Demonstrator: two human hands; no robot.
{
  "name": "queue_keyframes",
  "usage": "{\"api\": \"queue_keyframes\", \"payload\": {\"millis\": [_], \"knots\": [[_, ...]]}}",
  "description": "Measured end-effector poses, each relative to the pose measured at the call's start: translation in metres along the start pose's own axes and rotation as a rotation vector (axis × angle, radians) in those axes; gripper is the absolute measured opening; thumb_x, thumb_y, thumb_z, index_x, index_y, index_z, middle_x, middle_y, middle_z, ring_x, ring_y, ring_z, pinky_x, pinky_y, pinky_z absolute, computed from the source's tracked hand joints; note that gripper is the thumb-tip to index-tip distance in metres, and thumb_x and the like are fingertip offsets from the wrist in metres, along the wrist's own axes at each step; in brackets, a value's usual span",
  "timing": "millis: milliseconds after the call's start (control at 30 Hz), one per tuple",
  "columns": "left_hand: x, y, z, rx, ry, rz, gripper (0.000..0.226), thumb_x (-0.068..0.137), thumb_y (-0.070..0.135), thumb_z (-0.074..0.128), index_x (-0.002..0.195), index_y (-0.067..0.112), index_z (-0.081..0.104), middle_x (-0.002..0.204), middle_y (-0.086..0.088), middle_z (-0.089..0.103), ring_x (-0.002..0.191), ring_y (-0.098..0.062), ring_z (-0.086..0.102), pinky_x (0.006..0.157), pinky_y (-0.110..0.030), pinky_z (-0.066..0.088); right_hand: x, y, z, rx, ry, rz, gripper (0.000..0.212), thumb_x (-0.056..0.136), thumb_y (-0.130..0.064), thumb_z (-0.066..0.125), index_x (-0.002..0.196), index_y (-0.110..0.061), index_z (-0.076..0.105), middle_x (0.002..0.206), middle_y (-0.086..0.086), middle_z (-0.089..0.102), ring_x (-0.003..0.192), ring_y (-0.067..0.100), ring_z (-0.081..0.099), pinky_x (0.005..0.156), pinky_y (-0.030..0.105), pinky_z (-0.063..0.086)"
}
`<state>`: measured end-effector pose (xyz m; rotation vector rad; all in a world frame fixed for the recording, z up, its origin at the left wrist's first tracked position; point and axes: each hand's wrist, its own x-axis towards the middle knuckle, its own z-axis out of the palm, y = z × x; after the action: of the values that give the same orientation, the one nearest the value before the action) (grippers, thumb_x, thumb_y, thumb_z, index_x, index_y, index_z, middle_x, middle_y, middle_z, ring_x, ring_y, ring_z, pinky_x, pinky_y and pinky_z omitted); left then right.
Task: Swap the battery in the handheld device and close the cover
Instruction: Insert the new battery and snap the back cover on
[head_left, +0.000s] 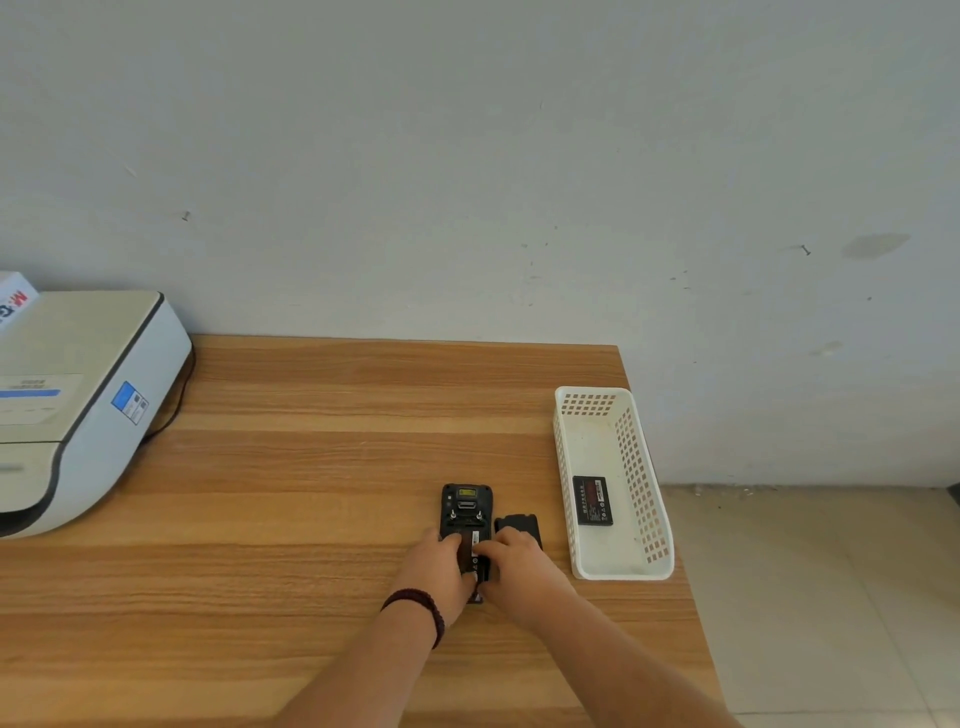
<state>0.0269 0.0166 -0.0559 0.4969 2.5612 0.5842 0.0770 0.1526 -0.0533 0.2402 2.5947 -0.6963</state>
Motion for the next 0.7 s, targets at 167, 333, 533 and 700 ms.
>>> {"api": "queue_keyframes", "payload": {"millis": [167, 333, 533, 700], "knots": [[0.004, -0.020, -0.011, 0.119, -0.108, 0.065, 0.056, 0.085, 0.035, 0.065, 0.138, 0.029, 0.045, 0.121, 0.003, 0.047, 0.116, -0.017, 0.044, 0.099, -0.032, 0.044, 0.003, -0.001, 0.003, -0.059, 0.054, -0.050, 0.049, 0.089, -0.029, 0.061, 0.137, -0.026, 0.050, 0.138, -0.002, 0.040, 0.127, 0.019, 0.036, 0.099, 0.037, 0.046], [0.011, -0.026, -0.014, 0.129, -0.151, 0.096, 0.057, 0.088, 0.036, 0.062, 0.141, 0.030, 0.042, 0.123, 0.003, 0.051, 0.116, -0.016, 0.048, 0.098, -0.032, 0.044, 0.007, -0.002, 0.005, -0.037, 0.069, -0.038, 0.045, 0.093, -0.028, 0.059, 0.136, -0.024, 0.050, 0.137, -0.002, 0.040, 0.125, 0.017, 0.040, 0.098, 0.034, 0.047], [0.019, -0.026, -0.019, 0.207, -0.154, 0.136, 0.051, 0.087, 0.036, 0.063, 0.134, 0.027, 0.048, 0.123, 0.002, 0.057, 0.114, -0.018, 0.052, 0.096, -0.034, 0.047, 0.013, -0.004, 0.004, -0.073, 0.078, -0.057, 0.042, 0.094, -0.026, 0.059, 0.134, -0.022, 0.051, 0.135, -0.001, 0.041, 0.124, 0.017, 0.041, 0.096, 0.034, 0.049], [0.021, -0.024, -0.021, 0.271, -0.154, 0.160, 0.043, 0.088, 0.036, 0.060, 0.129, 0.027, 0.052, 0.118, 0.001, 0.059, 0.111, -0.019, 0.054, 0.092, -0.036, 0.048, 0.015, -0.006, 0.004, -0.076, 0.092, -0.042, 0.042, 0.094, -0.024, 0.058, 0.135, -0.023, 0.051, 0.138, -0.002, 0.038, 0.122, 0.018, 0.042, 0.094, 0.034, 0.049]]}}
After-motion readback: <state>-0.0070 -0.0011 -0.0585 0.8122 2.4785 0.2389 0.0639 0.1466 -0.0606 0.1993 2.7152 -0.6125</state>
